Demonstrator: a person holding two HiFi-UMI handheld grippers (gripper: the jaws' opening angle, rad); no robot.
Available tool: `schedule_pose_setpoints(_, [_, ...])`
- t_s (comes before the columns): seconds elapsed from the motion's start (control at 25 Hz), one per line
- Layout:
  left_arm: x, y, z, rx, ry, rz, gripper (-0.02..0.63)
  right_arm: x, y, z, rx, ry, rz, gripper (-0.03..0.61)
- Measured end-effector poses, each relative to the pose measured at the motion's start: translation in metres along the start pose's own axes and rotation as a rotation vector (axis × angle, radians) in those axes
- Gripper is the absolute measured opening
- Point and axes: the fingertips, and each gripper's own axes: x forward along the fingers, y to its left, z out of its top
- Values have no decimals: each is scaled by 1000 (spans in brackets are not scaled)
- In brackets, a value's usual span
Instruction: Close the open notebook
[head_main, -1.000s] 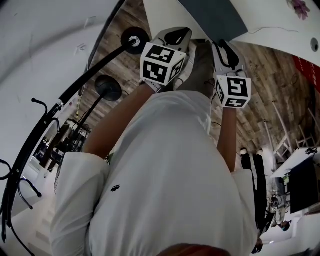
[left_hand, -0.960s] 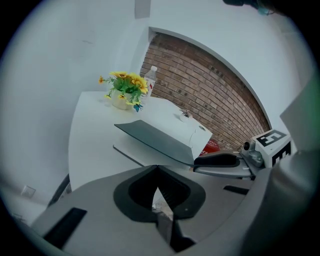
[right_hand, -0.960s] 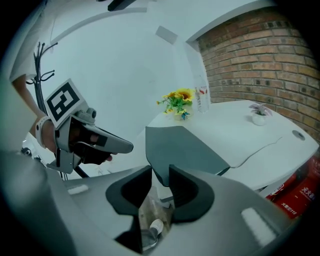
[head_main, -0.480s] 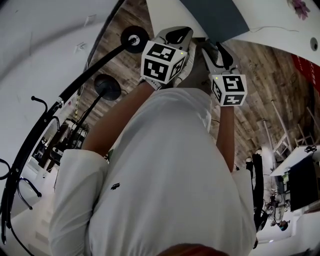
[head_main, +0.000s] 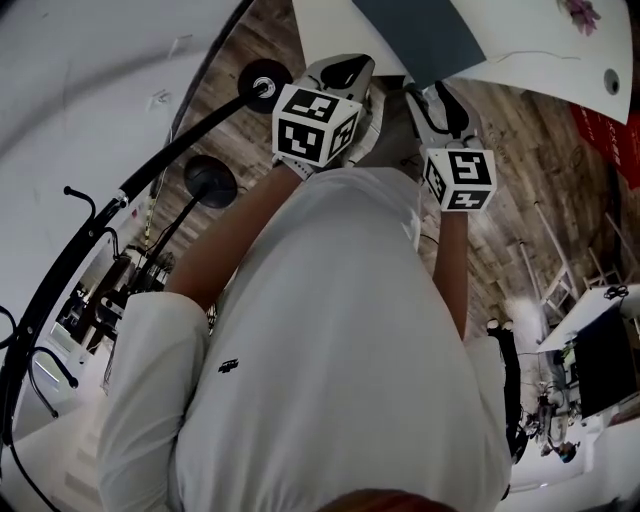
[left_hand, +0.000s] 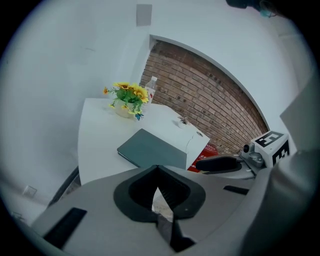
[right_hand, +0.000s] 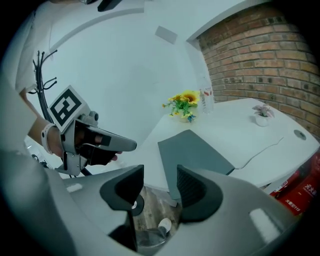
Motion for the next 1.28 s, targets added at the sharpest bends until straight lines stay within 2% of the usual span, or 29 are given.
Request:
schedule_pose_setpoints(0.8, [-70, -13, 38, -40, -132, -5, 9, -35, 3, 71, -71, -106, -26, 201])
schedule_pose_setpoints(1.16, [-100, -16, 59, -17, -210, -10, 9, -51, 22, 105, -119, -168, -29, 144])
schedule_pose_setpoints(1.28, [-109, -16, 65, 2, -234, -8, 9, -60, 22, 121, -137, -210, -44, 82])
